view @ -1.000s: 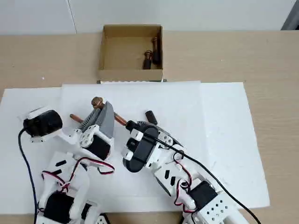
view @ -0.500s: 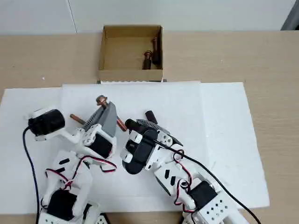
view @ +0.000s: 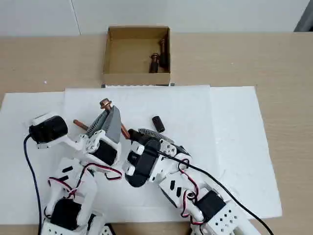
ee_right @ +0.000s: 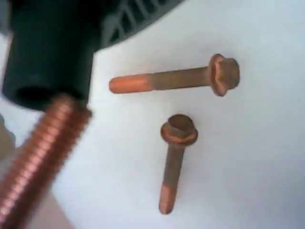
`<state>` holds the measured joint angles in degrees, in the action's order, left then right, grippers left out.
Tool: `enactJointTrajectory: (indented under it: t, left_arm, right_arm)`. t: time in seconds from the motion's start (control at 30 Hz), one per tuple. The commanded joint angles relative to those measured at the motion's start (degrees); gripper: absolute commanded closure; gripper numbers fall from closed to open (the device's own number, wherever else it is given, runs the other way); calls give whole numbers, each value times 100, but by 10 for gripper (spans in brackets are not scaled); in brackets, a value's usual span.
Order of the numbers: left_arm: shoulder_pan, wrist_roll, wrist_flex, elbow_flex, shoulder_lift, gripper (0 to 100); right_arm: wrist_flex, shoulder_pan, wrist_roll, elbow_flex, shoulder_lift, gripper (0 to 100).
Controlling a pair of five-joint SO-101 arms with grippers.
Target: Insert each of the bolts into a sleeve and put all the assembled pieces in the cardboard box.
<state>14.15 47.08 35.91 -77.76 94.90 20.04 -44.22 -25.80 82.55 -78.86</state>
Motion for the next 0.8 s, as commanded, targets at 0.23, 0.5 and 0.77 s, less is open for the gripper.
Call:
enactJointTrajectory:
  t: [0.23,0.5,0.77]
  left_arm:
    - [53,-44,-211,13,35,994]
    - [-237,-53,-554,-92,9,994]
    - [-237,158,-554,-145,18,994]
  right_arm:
    - [-163,-66,-62,-88,-66,996]
    - [-171,-75,-62,-97,-66,996]
    - [-171,-75,-62,-88,-66,996]
